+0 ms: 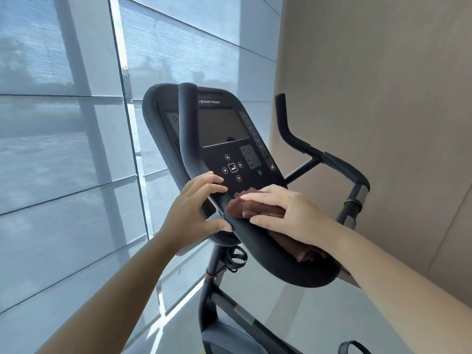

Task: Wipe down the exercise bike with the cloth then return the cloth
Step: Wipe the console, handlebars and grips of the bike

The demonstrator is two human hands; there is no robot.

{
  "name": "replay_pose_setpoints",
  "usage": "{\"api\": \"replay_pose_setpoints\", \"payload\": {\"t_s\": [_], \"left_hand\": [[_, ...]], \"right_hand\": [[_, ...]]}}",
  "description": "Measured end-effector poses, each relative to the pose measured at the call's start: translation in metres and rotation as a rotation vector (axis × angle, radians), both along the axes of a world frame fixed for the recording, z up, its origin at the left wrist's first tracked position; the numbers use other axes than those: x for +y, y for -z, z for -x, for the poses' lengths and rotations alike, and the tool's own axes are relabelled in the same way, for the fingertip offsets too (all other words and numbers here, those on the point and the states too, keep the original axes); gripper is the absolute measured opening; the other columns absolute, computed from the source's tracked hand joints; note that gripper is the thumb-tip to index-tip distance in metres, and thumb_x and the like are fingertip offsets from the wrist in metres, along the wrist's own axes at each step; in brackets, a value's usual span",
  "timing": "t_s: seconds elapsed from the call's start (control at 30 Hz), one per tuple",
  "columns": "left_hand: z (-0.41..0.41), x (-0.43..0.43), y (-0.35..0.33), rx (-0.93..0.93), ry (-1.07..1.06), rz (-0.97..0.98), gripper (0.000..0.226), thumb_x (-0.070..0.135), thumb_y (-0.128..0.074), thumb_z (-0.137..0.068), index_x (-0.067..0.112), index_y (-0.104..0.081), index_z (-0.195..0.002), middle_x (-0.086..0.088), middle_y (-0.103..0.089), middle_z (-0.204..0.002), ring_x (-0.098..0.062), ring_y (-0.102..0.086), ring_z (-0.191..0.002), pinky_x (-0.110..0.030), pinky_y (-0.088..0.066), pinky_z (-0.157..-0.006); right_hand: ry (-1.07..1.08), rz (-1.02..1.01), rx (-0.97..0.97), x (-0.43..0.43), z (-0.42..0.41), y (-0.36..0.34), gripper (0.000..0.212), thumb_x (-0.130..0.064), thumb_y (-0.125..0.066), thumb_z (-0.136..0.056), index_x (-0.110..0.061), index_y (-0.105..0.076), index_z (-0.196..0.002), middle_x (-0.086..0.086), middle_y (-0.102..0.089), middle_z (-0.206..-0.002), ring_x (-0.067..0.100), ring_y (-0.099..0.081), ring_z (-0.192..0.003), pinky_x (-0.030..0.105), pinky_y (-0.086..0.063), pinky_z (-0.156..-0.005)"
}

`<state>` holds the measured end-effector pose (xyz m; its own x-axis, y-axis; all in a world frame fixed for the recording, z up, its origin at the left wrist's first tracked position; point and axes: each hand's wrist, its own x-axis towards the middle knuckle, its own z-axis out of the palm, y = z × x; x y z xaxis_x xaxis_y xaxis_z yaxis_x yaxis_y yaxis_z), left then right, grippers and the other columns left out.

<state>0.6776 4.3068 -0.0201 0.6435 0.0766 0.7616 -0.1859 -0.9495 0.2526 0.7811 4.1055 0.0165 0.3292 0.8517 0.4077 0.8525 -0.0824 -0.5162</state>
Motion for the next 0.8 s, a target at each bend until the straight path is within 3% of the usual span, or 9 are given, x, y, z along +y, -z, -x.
{"api": "replay_pose_setpoints", "payload": {"t_s": [0.07,0.13,0.27,0.5,0.6,0.7,0.8], "left_hand": [[0.0,0.0,0.0,0.003,-0.006,-0.032,0.075,0.069,-0.06,-0.06,0.014,-0.059,-0.11,0.009,-0.047,-0.124,-0.014,-0.037,-0.127,-0.021,-0.024,-0.103],[0.0,0.0,0.0,0.005,-0.017,-0.068,0.078,0.075,-0.053,-0.063,0.014,-0.058,-0.111,0.008,-0.047,-0.125,-0.011,-0.035,-0.127,-0.016,-0.022,-0.103],[0.001,0.0,0.001,0.011,-0.061,-0.094,0.069,0.056,-0.062,-0.059,0.016,-0.055,-0.114,0.007,-0.047,-0.128,-0.018,-0.037,-0.129,-0.033,-0.034,-0.099],[0.002,0.001,0.0,0.046,-0.085,-0.126,0.069,0.056,-0.062,-0.062,0.013,-0.055,-0.115,0.006,-0.047,-0.129,-0.017,-0.036,-0.13,-0.031,-0.032,-0.102],[0.003,0.001,-0.002,0.05,-0.084,-0.123,0.075,0.071,-0.055,-0.067,0.014,-0.054,-0.115,0.008,-0.045,-0.129,-0.013,-0.033,-0.131,-0.023,-0.028,-0.105],[0.003,-0.002,-0.003,0.06,-0.11,-0.111,0.083,0.079,-0.045,-0.065,0.012,-0.055,-0.114,0.008,-0.045,-0.128,-0.015,-0.035,-0.13,-0.026,-0.028,-0.103],[0.002,-0.008,-0.001,0.054,-0.135,-0.055,0.088,0.083,-0.041,-0.063,0.011,-0.055,-0.111,0.009,-0.045,-0.127,-0.012,-0.034,-0.129,-0.021,-0.026,-0.103]], "right_hand": [[-0.03,0.023,-0.005,-0.01,-0.009,0.001,0.039,-0.032,-0.067,-0.08,-0.056,-0.055,-0.108,-0.019,-0.054,-0.115,-0.006,-0.049,-0.109,0.019,-0.036,-0.099],[-0.053,0.011,-0.03,-0.017,-0.015,0.004,0.039,-0.028,-0.069,-0.079,-0.049,-0.058,-0.111,-0.017,-0.055,-0.114,-0.002,-0.051,-0.108,0.02,-0.037,-0.099],[-0.137,0.013,-0.075,-0.031,-0.022,0.007,0.04,-0.026,-0.07,-0.079,-0.044,-0.059,-0.113,-0.016,-0.054,-0.113,0.0,-0.052,-0.108,0.014,-0.036,-0.096],[-0.192,-0.088,-0.004,0.012,-0.023,-0.005,0.04,-0.028,-0.07,-0.078,-0.046,-0.058,-0.112,-0.008,-0.06,-0.11,-0.003,-0.052,-0.106,0.009,-0.034,-0.095],[-0.266,-0.006,0.078,0.011,-0.029,-0.005,0.039,-0.028,-0.068,-0.08,-0.053,-0.056,-0.109,-0.012,-0.063,-0.11,-0.004,-0.054,-0.107,0.011,-0.036,-0.097],[-0.264,0.036,0.115,-0.015,-0.041,-0.001,0.042,-0.025,-0.069,-0.08,-0.058,-0.056,-0.103,-0.014,-0.064,-0.108,-0.004,-0.055,-0.106,0.019,-0.038,-0.1],[-0.22,0.052,-0.063,-0.046,-0.045,0.009,0.04,-0.028,-0.07,-0.079,-0.048,-0.058,-0.111,-0.009,-0.059,-0.105,0.005,-0.056,-0.101,0.022,-0.041,-0.095]]}}
